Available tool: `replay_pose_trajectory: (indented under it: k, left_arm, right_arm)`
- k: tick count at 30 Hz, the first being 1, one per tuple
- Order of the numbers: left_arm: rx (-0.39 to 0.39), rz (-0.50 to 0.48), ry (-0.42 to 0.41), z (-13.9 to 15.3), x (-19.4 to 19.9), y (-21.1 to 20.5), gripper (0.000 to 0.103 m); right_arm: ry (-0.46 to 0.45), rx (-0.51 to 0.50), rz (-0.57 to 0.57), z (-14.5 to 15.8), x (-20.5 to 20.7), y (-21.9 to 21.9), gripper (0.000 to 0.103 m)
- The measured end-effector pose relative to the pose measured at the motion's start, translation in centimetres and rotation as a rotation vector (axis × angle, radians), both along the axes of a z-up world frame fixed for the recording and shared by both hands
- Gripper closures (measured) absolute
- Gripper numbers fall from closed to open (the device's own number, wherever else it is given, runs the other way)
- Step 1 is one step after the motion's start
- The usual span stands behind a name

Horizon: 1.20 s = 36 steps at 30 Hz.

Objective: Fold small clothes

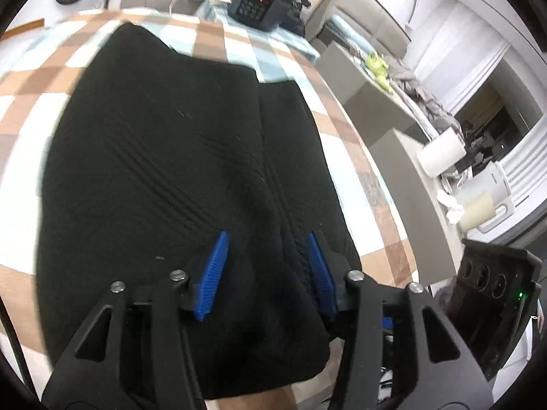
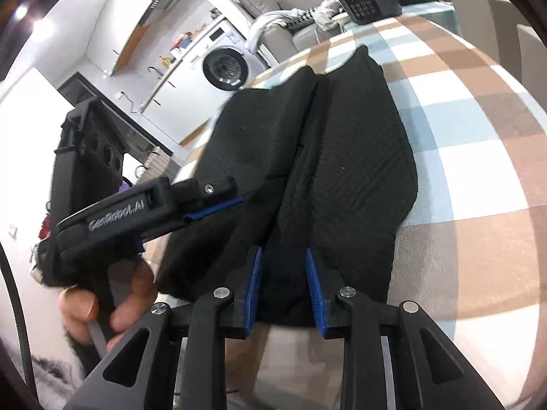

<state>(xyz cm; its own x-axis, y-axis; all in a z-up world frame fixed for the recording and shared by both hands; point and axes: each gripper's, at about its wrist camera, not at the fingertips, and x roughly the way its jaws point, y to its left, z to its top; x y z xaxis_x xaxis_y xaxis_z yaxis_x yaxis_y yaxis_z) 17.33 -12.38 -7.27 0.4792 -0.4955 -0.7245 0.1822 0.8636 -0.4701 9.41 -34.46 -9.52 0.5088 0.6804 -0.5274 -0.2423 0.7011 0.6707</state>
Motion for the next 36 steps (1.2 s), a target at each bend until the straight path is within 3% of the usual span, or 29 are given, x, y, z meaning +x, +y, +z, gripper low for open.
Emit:
replay_pose_trajectory:
  k: [3, 6, 12, 17, 18, 19, 20, 23, 26, 28, 31, 36]
  left_arm:
    - [0.009, 0.037, -0.017, 0.7, -0.8, 1.9, 0.054]
    - [0.035, 0.095, -0.027, 0.8, -1.8, 4.5, 0.054]
    - [0.026, 0.204, -0.012, 0.1, -4.3, 9.7, 0.054]
    - [0.024, 0.247, -0.001, -0.4, -6.5, 12.2, 0.054]
    - [0.022, 0.256, 0.003, -0.5, -6.8, 12.4, 0.054]
    - [0.018, 0.262, 0.007, -0.6, -7.1, 12.7, 0.054]
    - [0.015, 0.268, 0.01, -0.7, -7.4, 12.9, 0.054]
    - [0.011, 0.274, 0.009, -0.7, -7.9, 13.4, 0.054]
    - [0.015, 0.265, -0.007, -0.3, -8.1, 13.2, 0.054]
    - [0.021, 0.259, -0.019, -0.1, -8.1, 12.9, 0.054]
    - [0.027, 0.242, -0.012, -0.3, -8.0, 12.2, 0.054]
    - [0.047, 0.226, 0.009, -0.9, -8.0, 11.4, 0.054]
  right_arm:
    - [-0.021, 0.029, 0.044, 0.6, -1.0, 0.3, 0.074]
    - [-0.032, 0.036, 0.108, 0.7, -1.3, 1.4, 0.065]
    - [-0.082, -0.206, 0.186, 0.3, -0.7, 5.3, 0.064]
    - [-0.141, -0.328, 0.251, 0.2, -1.3, 6.7, 0.064]
    - [-0.16, -0.35, 0.251, 0.1, -1.4, 6.9, 0.066]
    - [-0.168, -0.365, 0.25, 0.0, -1.4, 7.1, 0.08]
    - [-0.156, -0.362, 0.258, -0.4, -1.7, 6.7, 0.096]
    - [-0.138, -0.22, 0.263, 1.1, -1.6, 5.0, 0.097]
    - [-0.003, -0.015, 0.257, 1.9, -0.2, 2.0, 0.099]
    - [0.085, 0.003, 0.232, 0.6, 0.6, 1.0, 0.099]
    - [0.195, -0.054, 0.172, -2.3, 1.6, 0.7, 0.098]
    - [0.086, -0.053, 0.157, -0.7, 0.3, 0.4, 0.095]
